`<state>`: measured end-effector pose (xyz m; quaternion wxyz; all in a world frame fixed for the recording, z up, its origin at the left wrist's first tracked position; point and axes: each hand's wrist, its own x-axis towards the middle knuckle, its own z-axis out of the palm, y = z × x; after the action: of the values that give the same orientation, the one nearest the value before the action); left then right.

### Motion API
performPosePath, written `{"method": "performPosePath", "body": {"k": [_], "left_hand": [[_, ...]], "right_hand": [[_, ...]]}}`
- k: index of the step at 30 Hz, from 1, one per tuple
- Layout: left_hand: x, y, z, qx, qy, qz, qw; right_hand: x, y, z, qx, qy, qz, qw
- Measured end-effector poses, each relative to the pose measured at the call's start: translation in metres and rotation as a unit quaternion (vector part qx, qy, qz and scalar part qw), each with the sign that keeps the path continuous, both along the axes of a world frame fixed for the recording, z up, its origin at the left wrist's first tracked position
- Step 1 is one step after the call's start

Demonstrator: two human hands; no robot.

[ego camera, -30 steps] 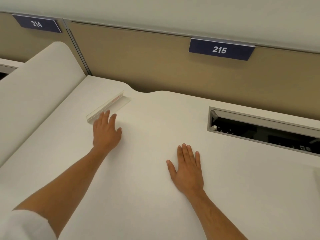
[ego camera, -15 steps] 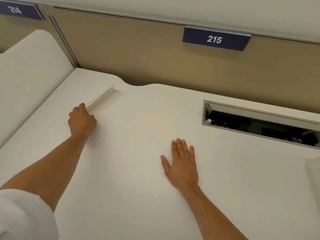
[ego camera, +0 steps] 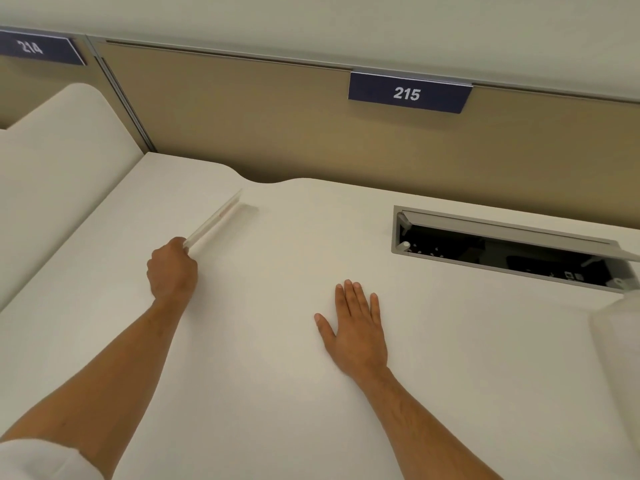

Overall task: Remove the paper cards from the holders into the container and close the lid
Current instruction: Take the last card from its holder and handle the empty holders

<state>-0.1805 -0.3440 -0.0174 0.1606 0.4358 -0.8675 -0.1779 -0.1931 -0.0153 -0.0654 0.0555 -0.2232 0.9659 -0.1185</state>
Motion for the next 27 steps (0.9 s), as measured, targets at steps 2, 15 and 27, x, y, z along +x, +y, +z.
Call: {"method": "performPosePath", "body": {"k": [2, 15, 27], "left_hand": [[0.006, 0.016, 0.005, -0.004, 0.017, -0.019, 1.000], [0.052, 0.147, 0.019, 0.003, 0.119, -0.196, 0.973], [0.100, 0.237, 0.038, -0.080, 0.205, -0.345, 0.912]], "right_hand": [[-0.002, 0.003, 0.002, -0.016, -0.022, 0.005, 1.000], [0.014, 0.036, 0.071, -0.431, -0.234, -0.245, 0.836], [0.022, 0.118, 0.105, -0.548, -0.286, -0.345, 0.707]]}}
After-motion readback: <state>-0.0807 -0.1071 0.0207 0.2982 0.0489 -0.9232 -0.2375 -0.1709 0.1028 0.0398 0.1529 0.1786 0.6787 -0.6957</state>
